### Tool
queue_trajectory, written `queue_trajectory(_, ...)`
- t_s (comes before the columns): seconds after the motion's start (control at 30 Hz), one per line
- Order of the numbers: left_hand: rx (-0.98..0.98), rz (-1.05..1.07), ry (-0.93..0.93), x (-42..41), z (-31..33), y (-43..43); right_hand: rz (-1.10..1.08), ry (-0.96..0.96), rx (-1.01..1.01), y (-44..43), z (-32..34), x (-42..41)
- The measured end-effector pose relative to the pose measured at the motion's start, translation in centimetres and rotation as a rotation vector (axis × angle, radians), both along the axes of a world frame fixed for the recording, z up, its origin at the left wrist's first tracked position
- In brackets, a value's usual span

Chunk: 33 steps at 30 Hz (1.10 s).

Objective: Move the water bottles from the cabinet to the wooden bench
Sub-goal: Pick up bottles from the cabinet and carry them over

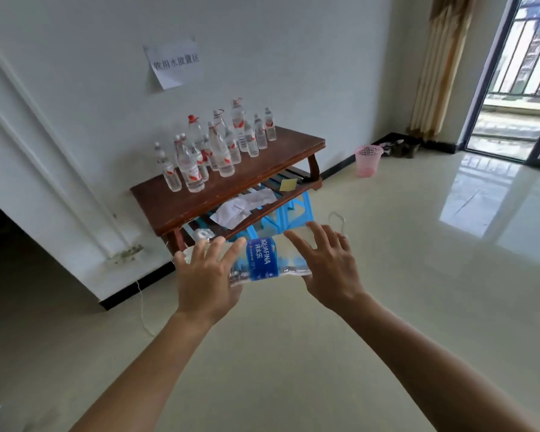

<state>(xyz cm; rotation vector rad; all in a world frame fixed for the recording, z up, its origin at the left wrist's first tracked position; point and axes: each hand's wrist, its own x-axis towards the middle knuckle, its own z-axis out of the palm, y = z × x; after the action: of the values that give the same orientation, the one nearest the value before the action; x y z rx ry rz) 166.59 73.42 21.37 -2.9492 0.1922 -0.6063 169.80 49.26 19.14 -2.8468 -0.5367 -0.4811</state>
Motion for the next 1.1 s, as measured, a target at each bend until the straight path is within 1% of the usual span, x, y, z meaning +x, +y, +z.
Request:
queue_trajectory(0.07, -0.004, 0.025, -0.025, 3.5, 1.0, -0.2, 0.019, -0.064, 0.009, -0.1, 1.3, 4.3)
queue_trajectory(0.1, -0.024, 0.050, -0.029, 6.5, 1.6, -0.1, 0.030, -0.063, 0.010, 0.1, 1.9, 7.8)
queue_trajectory(0.2, -0.035, 0.054, -0.093, 11.7, 2.2, 0.7, 0.077, -0.069, 0.020, 1.1, 2.5, 13.8)
queue_trajectory(0.33, -0.012, 0.020, -0.178, 20.3, 1.0, 2.9, 0.113, -0.070, 0.020, 3.1, 1.0, 23.3)
queue_trajectory(0.43, -0.015, 0.020, -0.184, 26.6, -0.6, 5.1, 0.112, -0.082, 0.001, 5.2, 0.1, 29.7)
queue_trajectory(0.57, -0.092, 0.046, -0.186, 36.9, -1.0, 8.9, 0.131, -0.087, -0.023, 9.3, 1.2, 40.1)
queue_trajectory(0.77, -0.166, 0.034, -0.277, 52.5, 0.1, 11.5, 0.085, -0.206, -0.063, 11.6, 4.2, 54.8)
queue_trajectory(0.87, -0.188, -0.008, -0.295, 59.0, -0.7, 11.0, 0.074, -0.274, -0.012, 10.8, 3.9, 60.6)
queue_trajectory(1.0, -0.255, -0.023, -0.369, 67.3, -2.4, 9.8, 0.099, -0.516, 0.014, 8.9, 3.0, 69.0)
queue_trajectory(1.07, -0.301, 0.000, -0.386, 71.3, -2.7, 9.3, 0.020, -0.546, 0.123, 7.8, 3.2, 73.6)
queue_trajectory(1.1, -0.329, 0.018, -0.379, 73.9, -2.9, 9.0, -0.015, -0.527, 0.225, 7.4, 3.1, 76.5)
